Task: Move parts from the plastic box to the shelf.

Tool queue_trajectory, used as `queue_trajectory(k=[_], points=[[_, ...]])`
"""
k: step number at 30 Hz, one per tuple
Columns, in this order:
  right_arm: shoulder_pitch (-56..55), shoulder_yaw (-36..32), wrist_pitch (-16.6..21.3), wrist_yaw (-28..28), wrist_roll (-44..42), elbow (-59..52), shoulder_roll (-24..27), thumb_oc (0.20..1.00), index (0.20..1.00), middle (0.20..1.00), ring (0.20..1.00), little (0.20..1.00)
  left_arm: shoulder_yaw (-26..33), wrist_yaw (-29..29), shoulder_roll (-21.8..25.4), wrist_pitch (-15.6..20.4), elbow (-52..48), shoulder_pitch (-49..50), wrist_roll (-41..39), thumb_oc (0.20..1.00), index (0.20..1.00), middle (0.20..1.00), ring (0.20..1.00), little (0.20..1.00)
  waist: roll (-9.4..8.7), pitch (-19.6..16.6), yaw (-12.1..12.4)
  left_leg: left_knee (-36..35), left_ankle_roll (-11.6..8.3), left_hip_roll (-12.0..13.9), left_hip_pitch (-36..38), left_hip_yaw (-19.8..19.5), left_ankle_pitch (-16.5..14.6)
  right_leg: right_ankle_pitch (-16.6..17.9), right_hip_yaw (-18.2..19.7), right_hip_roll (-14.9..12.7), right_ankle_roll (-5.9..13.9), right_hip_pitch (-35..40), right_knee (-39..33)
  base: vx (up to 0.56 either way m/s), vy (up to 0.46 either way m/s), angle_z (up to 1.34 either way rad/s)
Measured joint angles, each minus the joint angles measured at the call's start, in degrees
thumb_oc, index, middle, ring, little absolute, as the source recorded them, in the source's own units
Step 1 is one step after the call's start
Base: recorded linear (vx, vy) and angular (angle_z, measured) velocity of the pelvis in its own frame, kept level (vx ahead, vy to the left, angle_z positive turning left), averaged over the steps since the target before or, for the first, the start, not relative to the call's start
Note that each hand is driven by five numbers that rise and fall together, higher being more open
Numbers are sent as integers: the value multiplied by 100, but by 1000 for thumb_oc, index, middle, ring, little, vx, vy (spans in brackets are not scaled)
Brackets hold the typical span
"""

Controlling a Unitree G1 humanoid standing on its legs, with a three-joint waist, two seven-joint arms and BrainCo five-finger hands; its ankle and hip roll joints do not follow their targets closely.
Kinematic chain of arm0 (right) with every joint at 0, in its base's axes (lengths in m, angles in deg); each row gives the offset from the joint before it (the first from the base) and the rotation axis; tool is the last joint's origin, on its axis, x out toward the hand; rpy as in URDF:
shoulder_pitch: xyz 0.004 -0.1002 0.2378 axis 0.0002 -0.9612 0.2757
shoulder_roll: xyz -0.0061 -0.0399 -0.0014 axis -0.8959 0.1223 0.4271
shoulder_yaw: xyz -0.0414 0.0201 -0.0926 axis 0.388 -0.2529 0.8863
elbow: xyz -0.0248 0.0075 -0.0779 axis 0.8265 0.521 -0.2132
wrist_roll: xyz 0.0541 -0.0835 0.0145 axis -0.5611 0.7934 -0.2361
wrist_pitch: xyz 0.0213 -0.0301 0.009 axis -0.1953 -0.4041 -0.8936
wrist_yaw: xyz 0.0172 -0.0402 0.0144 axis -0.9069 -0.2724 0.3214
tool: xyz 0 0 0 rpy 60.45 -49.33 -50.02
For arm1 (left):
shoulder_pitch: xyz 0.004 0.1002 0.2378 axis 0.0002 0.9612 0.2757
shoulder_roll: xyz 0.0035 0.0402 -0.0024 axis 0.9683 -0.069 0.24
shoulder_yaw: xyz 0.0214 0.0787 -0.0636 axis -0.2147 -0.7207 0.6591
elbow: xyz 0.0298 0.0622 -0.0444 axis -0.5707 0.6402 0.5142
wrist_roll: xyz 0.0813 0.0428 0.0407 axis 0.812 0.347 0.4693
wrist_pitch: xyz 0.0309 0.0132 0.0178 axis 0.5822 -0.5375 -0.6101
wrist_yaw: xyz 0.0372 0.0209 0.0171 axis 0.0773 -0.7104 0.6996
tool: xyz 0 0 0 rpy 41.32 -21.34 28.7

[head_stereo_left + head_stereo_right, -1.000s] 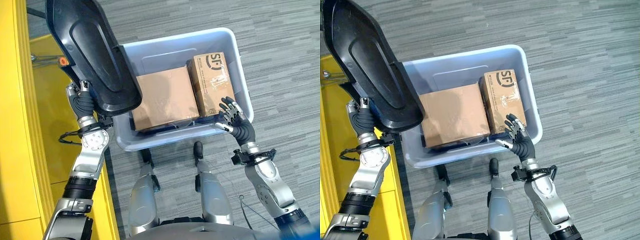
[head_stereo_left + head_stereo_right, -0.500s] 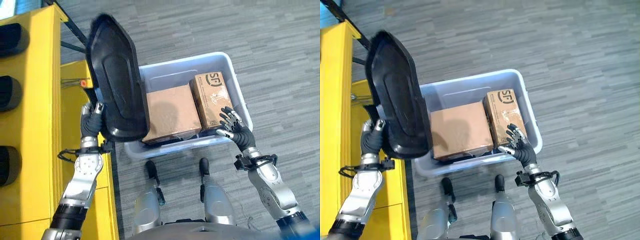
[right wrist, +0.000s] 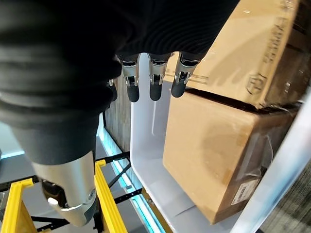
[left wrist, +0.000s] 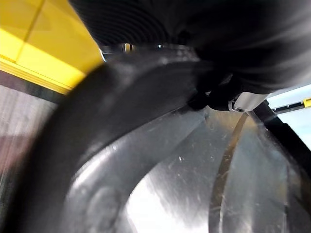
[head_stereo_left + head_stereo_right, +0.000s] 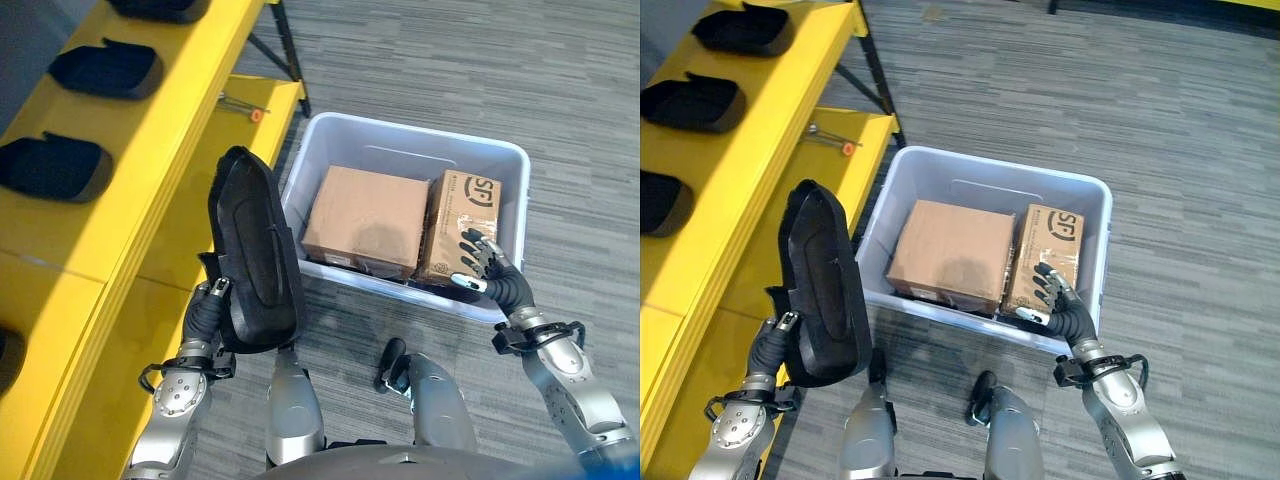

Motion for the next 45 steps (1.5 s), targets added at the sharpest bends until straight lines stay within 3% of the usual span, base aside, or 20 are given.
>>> queue_trajectory(k=[4, 6, 8, 9, 13, 17, 19, 26, 28, 30, 31, 32, 34, 35, 36, 37, 38, 39, 41, 45], points=[[-253, -122, -24, 9, -5, 17, -129, 1000, 1000, 1000, 1000, 1000, -41, -105, -41, -24, 47, -291, -7, 200, 200, 200, 200, 200, 91, -100, -301, 871, -165, -35, 671, 147, -362, 289, -686, -92, 30, 462, -559, -72, 52, 91], [-467, -135, -28, 28, -6, -27, -205, 1000, 1000, 1000, 1000, 1000, -90, -123, -42, 4, 25, -280, -8, 200, 200, 200, 200, 200, 138, -345, -381, 1190, -196, -218, 948, 112, -585, 366, -940, -156, 143, 528, -644, -9, 131, 92], [-647, -239, -37, 30, -6, -93, -184, 1000, 1000, 1000, 1000, 1000, -140, -124, -60, 6, -2, -332, -5, 200, 200, 200, 200, 200, 369, -601, -663, 357, -52, -354, 1200, 204, -785, 422, -1246, -249, 341, 459, -616, 8, 294, 106], [-699, -354, -57, 35, -4, -65, -268, 1000, 1000, 1000, 1000, 1000, -142, -181, -76, 5, -35, -349, -8, 200, 200, 200, 200, 200, 464, -647, -617, -256, -19, -402, 1425, 336, -812, 542, -1326, -284, 398, 385, -564, -21, 336, 55], [-669, -336, -98, 27, -5, -10, -408, 1000, 1000, 1000, 1000, 1000, -155, -229, -63, -25, -107, -128, 43, 200, 200, 200, 200, 200, 448, -746, -539, -783, -16, -722, 1552, 287, -973, 866, -1329, -622, 648, 282, -525, -38, 223, 24], [-658, -94, -160, 43, -5, 35, -607, 1000, 1000, 1000, 1000, 1000, -93, -229, -35, -63, -121, 69, 54, 200, 200, 200, 200, 200, 301, -814, -403, -762, 216, -1104, 1361, 224, -900, 1354, -1182, -827, 898, 276, -959, -43, 238, 13], [-669, -61, -224, 44, -5, 39, -693, 1000, 1000, 1000, 1000, 1000, -51, -232, -7, -68, -122, 112, 58, 200, 200, 200, 200, 200, 227, -855, -268, -737, 279, -1202, 1294, 199, -881, 1557, -1151, -876, 905, 291, -1158, -58, 227, 8], [-597, -57, -246, 49, -2, 96, -865, 1000, 1000, 1000, 1000, 1000, 15, -250, -71, -81, -114, 195, -14, 200, 200, 200, 200, 200, 94, -889, -187, -422, 452, -1485, 999, -37, -951, 1822, -1187, -1112, 966, 395, -1348, -28, 277, 21], [-488, 34, -261, 41, -2, 248, -946, 1000, 1000, 1000, 1000, 1000, 14, -294, -46, -107, -115, 178, -10, 200, 200, 200, 200, 200, 88, -885, -263, -336, 538, -1580, 946, -142, -988, 1947, -1018, -1225, 1069, 457, -1357, 28, 127, 29], [-513, 164, -302, 60, -2, 303, -950, 1000, 1000, 1000, 1000, 1000, 31, -308, 14, -100, -123, 168, -11, 200, 200, 200, 200, 200, 41, -901, -310, -346, 586, -1674, 974, -229, -987, 2074, -480, -1232, 1247, 540, -1508, -23, 189, 52], [-577, 183, -309, 105, -5, 313, -973, 1000, 1000, 1000, 1000, 1000, 61, -301, 59, -99, -66, 67, -12, 200, 200, 200, 200, 200, 0, -852, -396, -165, 674, -1784, 840, -527, -969, 2119, 577, -1272, 1224, 556, -1336, -58, 200, 99], [-635, 177, -332, 99, -4, 327, -962, 1000, 1000, 1000, 1000, 1000, 25, -304, 66, -111, -63, -8, -10, 200, 200, 200, 200, 200, 15, -854, -492, -83, 701, -1783, 758, -703, -946, 2219, 941, -1244, 1226, 509, -1245, -4, 130, 91], [-619, 268, -356, 159, -10, 352, -938, 1000, 1000, 1000, 1000, 1000, 53, -289, 101, -78, -105, -28, -19, 200, 200, 200, 200, 200, 10, -793, -460, -73, 742, -1765, 789, -838, -895, 1956, 1602, -974, 1353, 271, -736, -15, 25, 40], [-578, 416, -360, 193, -12, 375, -935, 1000, 1000, 1000, 1000, 1000, 37, -278, 156, -112, -73, -61, -71, 200, 200, 200, 200, 200, 120, -757, -526, -134, 693, -1487, 767, -988, -815, 1106, 2167, -184, 1422, 219, -174, -27, -3, 42], [-614, 446, -377, 279, -15, 384, -936, 1000, 1000, 1000, 1000, 1000, 39, -286, 225, -109, -94, -5, -81, 200, 200, 200, 200, 200, -62, -843, -423, -251, 653, -1493, 801, -1006, -724, 682, 1930, 319, 1407, 365, -366, -60, -47, 54], [-577, 445, -377, 295, -18, 444, -934, 1000, 1000, 1000, 1000, 1000, 65, -280, 237, -123, -86, 6, -81, 200, 200, 200, 200, 200, -111, -834, -451, -227, 634, -1506, 779, -1081, -727, 458, 1999, 522, 1372, 463, -453, -76, -88, 26], [-493, 401, -376, 296, -21, 443, -892, 1000, 1000, 1000, 1000, 1000, 33, -296, 211, -134, -86, 6, -74, 200, 200, 200, 200, 200, -172, -857, -450, -250, 603, -1530, 781, -1163, -692, 376, 1977, 625, 1188, 656, -725, -58, -76, 33], [-448, 382, -378, 296, -21, 505, -850, 1000, 1000, 1000, 1000, 1000, -1, -302, 148, -141, -78, 18, -75, 200, 200, 200, 200, 200, -119, -837, -465, -279, 557, -1528, 784, -1216, -653, 375, 1986, 711, 1166, 765, -919, -77, -116, 34], [-351, 402, -394, 296, 22, 447, -809, 1000, 1000, 1000, 1000, 1000, 24, -316, 62, -141, -143, 91, -71, 200, 200, 200, 200, 200, -88, -850, -365, -442, 413, -1353, 852, -1252, -563, 582, 2122, 978, 901, 926, -1336, -84, -125, 5], [-306, 308, -284, 263, 250, 231, -642, 1000, 1000, 1000, 1000, 1000, 49, -310, -84, -139, -151, 176, -73, 200, 200, 200, 200, 200, -52, -868, -253, -464, 307, -1200, 808, -1216, -415, 691, 2040, 1137, 794, 981, -1530, -99, -90, 4]])
